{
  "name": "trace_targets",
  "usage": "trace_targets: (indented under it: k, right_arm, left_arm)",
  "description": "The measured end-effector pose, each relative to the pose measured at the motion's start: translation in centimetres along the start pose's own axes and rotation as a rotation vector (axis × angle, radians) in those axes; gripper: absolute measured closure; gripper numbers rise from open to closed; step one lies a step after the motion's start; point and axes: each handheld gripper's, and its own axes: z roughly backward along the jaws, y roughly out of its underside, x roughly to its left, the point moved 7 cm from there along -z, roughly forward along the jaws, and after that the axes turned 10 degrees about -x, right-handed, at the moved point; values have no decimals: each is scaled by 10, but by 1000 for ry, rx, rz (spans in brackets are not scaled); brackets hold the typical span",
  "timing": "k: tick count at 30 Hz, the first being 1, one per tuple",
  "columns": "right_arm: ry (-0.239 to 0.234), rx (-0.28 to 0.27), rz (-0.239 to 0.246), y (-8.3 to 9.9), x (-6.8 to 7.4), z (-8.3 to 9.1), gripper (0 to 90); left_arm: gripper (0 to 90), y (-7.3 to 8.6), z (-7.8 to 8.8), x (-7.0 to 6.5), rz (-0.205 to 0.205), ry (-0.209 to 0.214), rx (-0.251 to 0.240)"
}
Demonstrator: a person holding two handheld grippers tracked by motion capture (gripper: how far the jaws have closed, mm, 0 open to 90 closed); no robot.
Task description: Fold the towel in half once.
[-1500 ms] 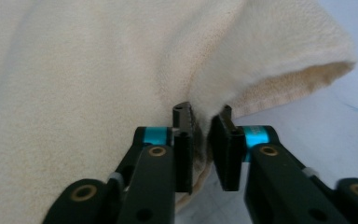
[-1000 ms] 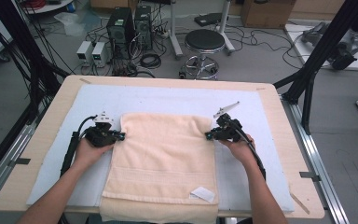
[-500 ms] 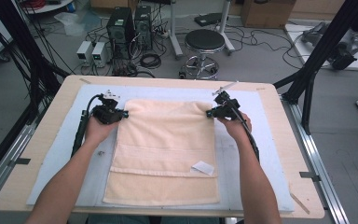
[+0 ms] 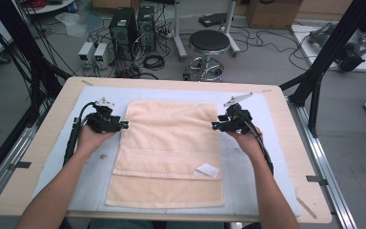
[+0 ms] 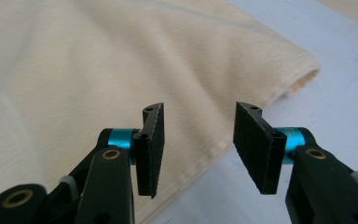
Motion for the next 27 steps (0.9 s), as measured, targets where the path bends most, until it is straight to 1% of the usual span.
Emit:
trace_targets:
  k: [1,3,4,5,6,7,8,9,10,11,12,14,15,16,17,18,19,20,21,22,24,25,26,27]
  right_arm:
    - [0,-4,15,1,6,3,526]
    - [-12,-7,43,4,15,9,519]
    - [-10,-13,55,6,20,12,515]
    - [-10,-18,59,7,24,16,514]
    - [-9,-26,70,9,28,18,513]
    - [-12,-26,76,11,33,21,508]
    - [-18,-35,85,12,37,24,507]
    - [-27,-42,88,14,42,26,506]
    - [-35,-39,99,17,46,27,494]
    - [-35,-31,101,19,49,29,470]
    - [-43,-3,103,22,52,29,437]
    - [-73,37,93,27,61,30,418]
    - [-76,31,117,29,66,32,420]
    - [-76,7,135,31,71,34,423]
    - [-79,-4,146,34,75,36,422]
    - [-85,4,137,38,78,37,419]
    - [-89,6,132,42,81,39,420]
    - [-88,-6,134,45,84,42,421]
    - [-90,-18,139,47,86,43,421]
    - [-88,-19,134,50,88,43,421]
    - [-94,-11,136,57,91,41,426]
    - [-91,0,139,61,92,39,428]
    - [-97,4,130,63,93,37,435]
    - [-112,10,133,66,95,35,448]
  left_arm:
    - [509,0,5,-4,1,12,-13]
    - [497,2,14,-11,-21,30,-41]
    - [493,4,19,-15,-23,36,-54]
    - [483,6,23,-18,-40,43,-61]
    - [482,10,27,-22,-62,42,-58]
    - [479,13,31,-25,-74,47,-54]
    - [472,15,34,-28,-77,57,-55]
    - [461,17,37,-30,-82,60,-47]
    - [439,19,40,-33,-81,64,-52]
    - [424,21,43,-36,-89,70,-68]
    - [421,23,45,-39,-89,74,-79]
    - [390,30,48,-47,-106,90,-71]
    - [387,33,49,-51,-115,102,-75]
    - [387,36,51,-56,-118,115,-83]
    - [387,40,53,-59,-122,124,-84]
    - [387,43,54,-63,-129,131,-83]
    - [387,47,55,-66,-144,137,-76]
    - [388,50,56,-68,-153,140,-67]
    - [388,52,57,-72,-150,150,-70]
    - [388,54,58,-74,-151,157,-70]
    - [386,56,60,-79,-153,175,-73]
    - [387,58,61,-81,-162,183,-75]
    - [394,59,62,-83,-167,201,-65]
    - [431,62,62,-86,-169,232,-54]
